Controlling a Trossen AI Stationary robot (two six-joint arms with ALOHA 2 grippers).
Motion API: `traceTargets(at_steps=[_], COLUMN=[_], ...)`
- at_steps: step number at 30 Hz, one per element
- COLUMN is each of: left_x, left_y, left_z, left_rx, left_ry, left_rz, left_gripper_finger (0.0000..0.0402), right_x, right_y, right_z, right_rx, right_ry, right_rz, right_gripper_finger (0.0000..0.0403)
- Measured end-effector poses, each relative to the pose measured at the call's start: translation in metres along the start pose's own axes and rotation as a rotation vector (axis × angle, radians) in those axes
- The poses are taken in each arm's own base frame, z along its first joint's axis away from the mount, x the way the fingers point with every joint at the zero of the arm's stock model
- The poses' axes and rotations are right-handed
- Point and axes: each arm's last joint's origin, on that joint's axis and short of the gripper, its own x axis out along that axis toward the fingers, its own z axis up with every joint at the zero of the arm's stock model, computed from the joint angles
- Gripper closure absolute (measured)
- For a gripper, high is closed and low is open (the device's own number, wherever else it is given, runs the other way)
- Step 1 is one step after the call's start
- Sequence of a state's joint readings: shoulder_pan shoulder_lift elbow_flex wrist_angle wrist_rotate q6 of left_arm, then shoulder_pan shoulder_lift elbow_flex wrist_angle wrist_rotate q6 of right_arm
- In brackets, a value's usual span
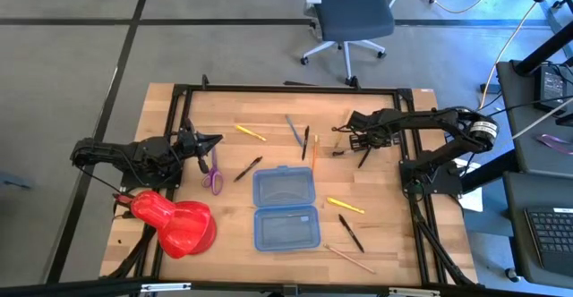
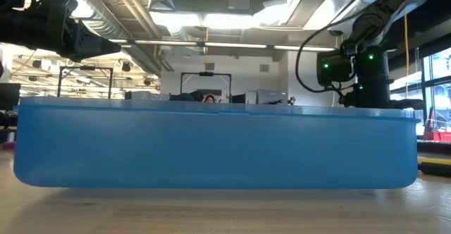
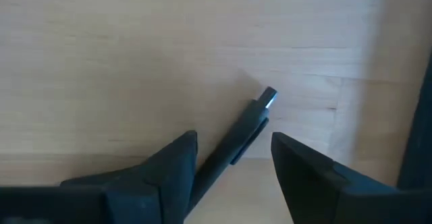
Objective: Pick & place school supplies into a supply box
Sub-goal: Put the top right black pen into the blue supply box
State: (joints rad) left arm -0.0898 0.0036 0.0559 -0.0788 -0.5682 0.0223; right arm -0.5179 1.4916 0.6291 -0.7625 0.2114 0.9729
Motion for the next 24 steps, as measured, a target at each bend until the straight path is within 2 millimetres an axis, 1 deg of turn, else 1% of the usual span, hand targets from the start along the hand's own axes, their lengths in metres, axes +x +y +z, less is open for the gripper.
traceTargets(at_steps=[5, 8, 18, 21, 24], left_x=[0.0000, 0.0000, 0.0000, 0.0000, 0.0000], left_y=[0.0000, 0.0000, 0.0000, 0.0000, 0.0000], left_z=[0.0000, 0.0000, 0.0000, 0.0000, 0.0000], left_rx=[0.000, 0.000, 0.000, 0.000, 0.000], left_ry=[0.000, 0.000, 0.000, 0.000, 0.000], left_rz=[0.000, 0.000, 0.000, 0.000, 0.000], left_gripper_finger=[0.0390, 0.0389, 0.0391, 0.0389, 0.0391], right_x=[-0.0002, -0.0007, -0.0001, -0.0001, -0.0001], right_y=[-0.0002, -0.0003, -0.0001, 0.0003, 0.0009], right_z=[-0.0001, -0.0003, -0.0009, -0.0008, -0.0006], right_rx=[0.009, 0.075, 0.126, 0.130, 0.129], right_ry=[0.003, 0.008, 0.033, 0.034, 0.036], right_rz=[0.000, 0.007, 0.026, 0.031, 0.040], right_gripper_finger=[0.0203, 0.0203, 0.0205, 0.0219, 0.0243])
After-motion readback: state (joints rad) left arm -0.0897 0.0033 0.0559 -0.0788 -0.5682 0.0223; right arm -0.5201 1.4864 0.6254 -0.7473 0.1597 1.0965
